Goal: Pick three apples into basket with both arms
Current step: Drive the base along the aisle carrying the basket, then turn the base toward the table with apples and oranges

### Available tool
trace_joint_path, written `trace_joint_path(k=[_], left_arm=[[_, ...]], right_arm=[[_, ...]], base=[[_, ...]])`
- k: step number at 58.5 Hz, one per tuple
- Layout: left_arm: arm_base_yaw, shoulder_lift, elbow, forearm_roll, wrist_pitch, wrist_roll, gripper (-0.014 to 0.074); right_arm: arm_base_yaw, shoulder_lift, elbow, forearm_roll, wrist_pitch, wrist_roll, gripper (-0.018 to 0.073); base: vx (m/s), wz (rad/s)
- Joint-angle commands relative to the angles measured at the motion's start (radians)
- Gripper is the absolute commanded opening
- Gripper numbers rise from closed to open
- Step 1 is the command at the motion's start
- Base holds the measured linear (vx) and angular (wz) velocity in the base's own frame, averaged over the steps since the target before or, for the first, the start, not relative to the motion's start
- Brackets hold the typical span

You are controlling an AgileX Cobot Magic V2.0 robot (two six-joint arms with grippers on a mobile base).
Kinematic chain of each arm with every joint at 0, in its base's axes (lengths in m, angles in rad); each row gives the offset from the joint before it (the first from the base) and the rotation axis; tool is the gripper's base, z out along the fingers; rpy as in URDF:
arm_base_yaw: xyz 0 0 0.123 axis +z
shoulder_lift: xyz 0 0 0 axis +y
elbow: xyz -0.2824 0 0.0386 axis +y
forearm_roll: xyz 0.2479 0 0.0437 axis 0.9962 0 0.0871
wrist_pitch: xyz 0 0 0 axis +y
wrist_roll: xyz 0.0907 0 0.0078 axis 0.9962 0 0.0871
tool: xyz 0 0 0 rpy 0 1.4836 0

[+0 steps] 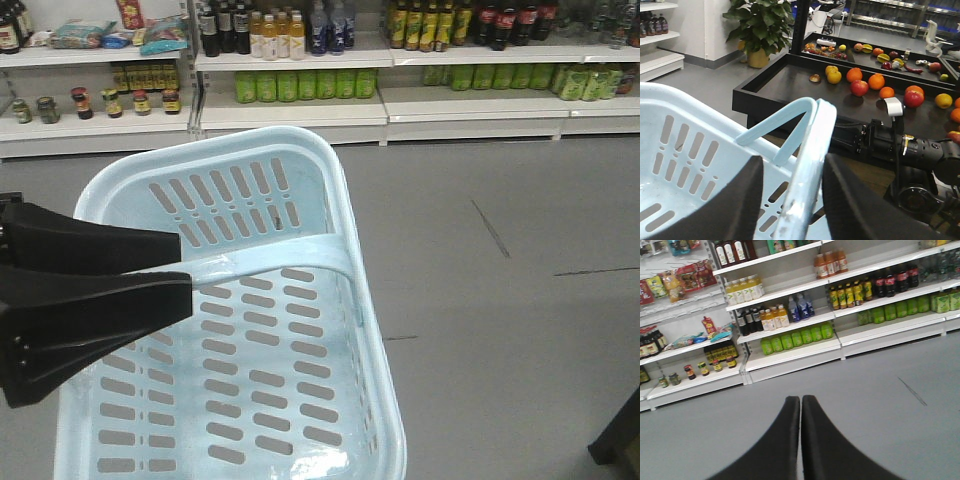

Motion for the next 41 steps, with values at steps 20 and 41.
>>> trace_joint_path(k=[20, 41], left_arm=[[-0.003, -0.011, -0.027, 0.02, 0.027, -0.003, -0.0006], [-0.003, -0.011, -0.027, 0.02, 0.027, -0.003, -0.0006]], right_arm=[[-0.006, -0.013, 0.014, -0.004, -0.076, -0.003, -0.0005], [-0.006, -0.013, 0.014, -0.004, -0.076, -0.003, -0.0005]], base=[[0.18, -0.51], [0.16, -0.67]])
